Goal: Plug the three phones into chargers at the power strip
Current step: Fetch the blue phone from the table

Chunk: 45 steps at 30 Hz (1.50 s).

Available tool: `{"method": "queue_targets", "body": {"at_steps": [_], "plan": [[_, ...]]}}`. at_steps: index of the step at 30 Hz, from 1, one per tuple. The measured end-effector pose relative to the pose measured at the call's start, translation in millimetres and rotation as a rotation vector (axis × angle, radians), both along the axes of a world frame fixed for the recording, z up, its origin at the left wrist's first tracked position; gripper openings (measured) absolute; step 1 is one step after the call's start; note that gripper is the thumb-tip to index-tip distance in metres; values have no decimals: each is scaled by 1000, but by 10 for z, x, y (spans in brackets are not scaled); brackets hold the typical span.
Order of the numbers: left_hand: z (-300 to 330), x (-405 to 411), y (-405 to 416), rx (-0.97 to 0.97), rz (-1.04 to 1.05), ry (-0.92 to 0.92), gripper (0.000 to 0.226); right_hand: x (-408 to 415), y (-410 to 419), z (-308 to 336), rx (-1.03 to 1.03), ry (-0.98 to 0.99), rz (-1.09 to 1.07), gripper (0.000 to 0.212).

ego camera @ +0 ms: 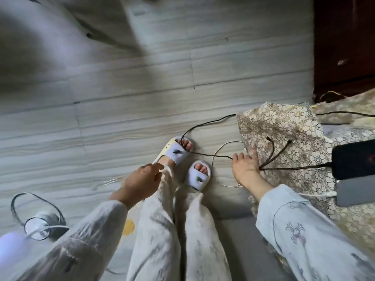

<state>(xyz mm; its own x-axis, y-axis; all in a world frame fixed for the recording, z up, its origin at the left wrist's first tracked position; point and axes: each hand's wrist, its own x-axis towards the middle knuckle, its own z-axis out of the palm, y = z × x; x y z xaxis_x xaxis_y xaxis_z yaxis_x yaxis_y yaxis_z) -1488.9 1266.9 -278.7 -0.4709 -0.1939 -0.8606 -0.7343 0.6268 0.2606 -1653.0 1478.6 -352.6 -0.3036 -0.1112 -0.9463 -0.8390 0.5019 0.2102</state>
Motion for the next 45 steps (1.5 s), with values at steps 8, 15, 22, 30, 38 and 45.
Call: {"method": "queue_targets", "body": {"at_steps": [8, 15, 22, 30, 38, 45], "plan": [[-263, 108, 20, 0, 81, 5, 34, -26, 12, -280, -78, 173, -509, 35], [81, 16, 89, 2, 101, 57, 33, -185, -125, 24, -272, 430, -984, 34], [255, -22, -19, 31, 136, 102, 27, -159, -130, 195, -167, 244, -763, 35], [440, 168, -351, 53, 184, 126, 29, -3, -194, 612, -111, 168, -514, 51], [1158, 390, -1248, 58, 308, 179, 33, 276, -1735, 1869, -388, -30, -795, 37], [2144, 1109, -2700, -30, 619, 257, 32, 935, -3851, 2903, -735, -225, -760, 29]]}}
